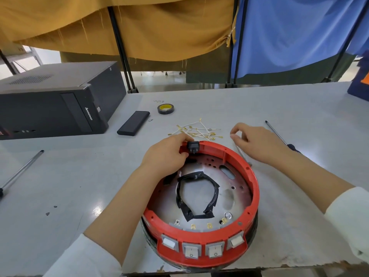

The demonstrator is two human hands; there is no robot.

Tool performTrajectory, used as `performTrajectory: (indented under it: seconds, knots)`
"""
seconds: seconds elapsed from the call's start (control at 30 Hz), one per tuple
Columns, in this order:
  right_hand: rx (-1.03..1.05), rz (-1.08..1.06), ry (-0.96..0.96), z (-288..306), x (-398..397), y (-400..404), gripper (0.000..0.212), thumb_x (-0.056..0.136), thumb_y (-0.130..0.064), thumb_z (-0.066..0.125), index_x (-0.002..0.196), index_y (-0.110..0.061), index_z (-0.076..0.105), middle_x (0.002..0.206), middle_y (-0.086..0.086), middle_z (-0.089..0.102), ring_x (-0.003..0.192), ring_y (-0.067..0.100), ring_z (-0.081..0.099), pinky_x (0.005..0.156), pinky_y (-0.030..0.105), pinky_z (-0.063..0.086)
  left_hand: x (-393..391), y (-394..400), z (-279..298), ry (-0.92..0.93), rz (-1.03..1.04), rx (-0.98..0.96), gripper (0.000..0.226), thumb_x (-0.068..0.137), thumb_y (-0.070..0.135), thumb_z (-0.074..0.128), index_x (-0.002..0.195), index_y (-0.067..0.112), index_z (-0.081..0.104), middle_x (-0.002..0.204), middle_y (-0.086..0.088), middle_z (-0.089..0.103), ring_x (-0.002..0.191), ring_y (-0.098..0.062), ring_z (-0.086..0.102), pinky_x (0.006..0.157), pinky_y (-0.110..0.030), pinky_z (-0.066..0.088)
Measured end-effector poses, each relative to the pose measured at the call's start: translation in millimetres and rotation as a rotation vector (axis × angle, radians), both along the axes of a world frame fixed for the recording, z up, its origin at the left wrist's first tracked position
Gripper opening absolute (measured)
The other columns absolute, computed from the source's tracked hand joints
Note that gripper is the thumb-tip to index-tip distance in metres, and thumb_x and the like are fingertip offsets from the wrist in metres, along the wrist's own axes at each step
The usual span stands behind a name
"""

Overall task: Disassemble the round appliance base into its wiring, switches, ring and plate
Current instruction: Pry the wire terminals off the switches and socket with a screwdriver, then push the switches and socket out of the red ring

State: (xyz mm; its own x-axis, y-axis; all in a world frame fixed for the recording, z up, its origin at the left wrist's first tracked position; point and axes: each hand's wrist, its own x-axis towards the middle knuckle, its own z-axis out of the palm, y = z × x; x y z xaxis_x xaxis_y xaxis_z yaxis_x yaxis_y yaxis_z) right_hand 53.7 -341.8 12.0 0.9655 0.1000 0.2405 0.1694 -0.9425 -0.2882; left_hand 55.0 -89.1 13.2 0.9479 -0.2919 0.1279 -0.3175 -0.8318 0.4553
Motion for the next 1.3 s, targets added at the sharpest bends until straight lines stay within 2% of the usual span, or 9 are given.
performTrajectory:
  seconds: [0.1,0.2,0.33,0.47,0.73,0.87,1.0,1.17,1.3]
  knots:
    - [0.269,0.138,0.007,22,1,23,0.014,0.093,-0.041,0.048,0.098,-0.033,0.059,0.083,-0.012,0.06,0.075,0.002,0.055,0.063,0.021,0.04,2,1,6,0.058,-0.029,-0.143,0.049,0.083,0.008,0.059,0.125,0.031,0.051,0.125,0.008,0.056,0.107,-0.012,0.054,0.093,-0.027,0.042]
    - [0.221,0.276,0.078,28,-2,50,0.023,0.089,-0.041,0.056,0.109,-0.031,0.061,0.099,-0.011,0.057,0.085,0.002,0.055,0.07,0.013,0.038,3,9,19,0.081,-0.034,-0.281,0.047,0.082,0.006,0.063,0.123,0.027,0.052,0.121,0.005,0.056,0.099,-0.012,0.056,0.085,-0.021,0.044]
    - [0.111,0.301,0.13,18,-6,69,0.044,0.086,-0.043,0.062,0.125,-0.024,0.054,0.108,-0.011,0.048,0.098,0.008,0.05,0.086,0.023,0.038,-1,27,21,0.136,0.005,-0.243,0.034,0.087,0.025,0.062,0.119,0.032,0.054,0.114,0.013,0.057,0.087,-0.001,0.059,0.066,-0.01,0.043]
    - [0.074,0.326,0.119,12,-7,73,0.036,0.087,-0.037,0.062,0.119,-0.021,0.055,0.113,-0.003,0.058,0.102,0.016,0.053,0.089,0.032,0.042,-13,35,6,0.155,0.051,-0.192,0.022,0.092,0.029,0.054,0.114,0.029,0.057,0.107,0.009,0.06,0.094,-0.01,0.055,0.079,-0.022,0.038]
    - [0.002,0.296,0.092,10,-19,71,0.035,0.082,-0.05,0.061,0.109,-0.031,0.05,0.104,-0.011,0.054,0.095,0.013,0.053,0.082,0.037,0.047,-30,33,1,0.147,0.046,-0.304,0.018,0.093,0.021,0.052,0.107,0.029,0.06,0.1,0.01,0.062,0.095,-0.011,0.057,0.082,-0.025,0.042]
    - [-0.235,0.31,-0.037,12,-23,85,0.038,0.091,-0.051,0.047,0.117,-0.024,0.047,0.115,-0.004,0.054,0.102,0.02,0.055,0.077,0.038,0.047,-28,29,7,0.174,0.033,-0.081,0.02,0.097,0.02,0.043,0.113,0.02,0.054,0.105,-0.001,0.06,0.092,-0.017,0.051,0.075,-0.027,0.035]
    - [-0.342,0.357,-0.063,10,-17,105,0.035,0.096,-0.042,0.041,0.115,-0.013,0.046,0.116,0.006,0.052,0.099,0.026,0.055,0.066,0.032,0.037,-15,16,21,0.213,0.018,0.22,0.03,0.093,0.022,0.047,0.122,0.016,0.048,0.117,-0.007,0.057,0.103,-0.024,0.052,0.078,-0.03,0.037]
    - [-0.451,0.335,-0.116,9,-10,114,0.036,0.094,-0.037,0.042,0.118,-0.01,0.043,0.119,0.01,0.053,0.101,0.03,0.057,0.063,0.033,0.034,-10,1,8,-0.001,-0.01,0.283,0.026,0.089,0.011,0.044,0.114,0.011,0.05,0.118,-0.012,0.058,0.104,-0.031,0.055,0.074,-0.033,0.04]
    - [-0.541,0.292,-0.174,1,-3,118,0.033,0.094,-0.034,0.04,0.115,-0.009,0.043,0.109,0.012,0.06,0.091,0.031,0.062,0.058,0.033,0.031,-7,6,2,-0.059,0.011,0.26,0.03,0.085,0.006,0.042,0.113,0.013,0.051,0.115,-0.011,0.06,0.101,-0.032,0.055,0.07,-0.031,0.037]
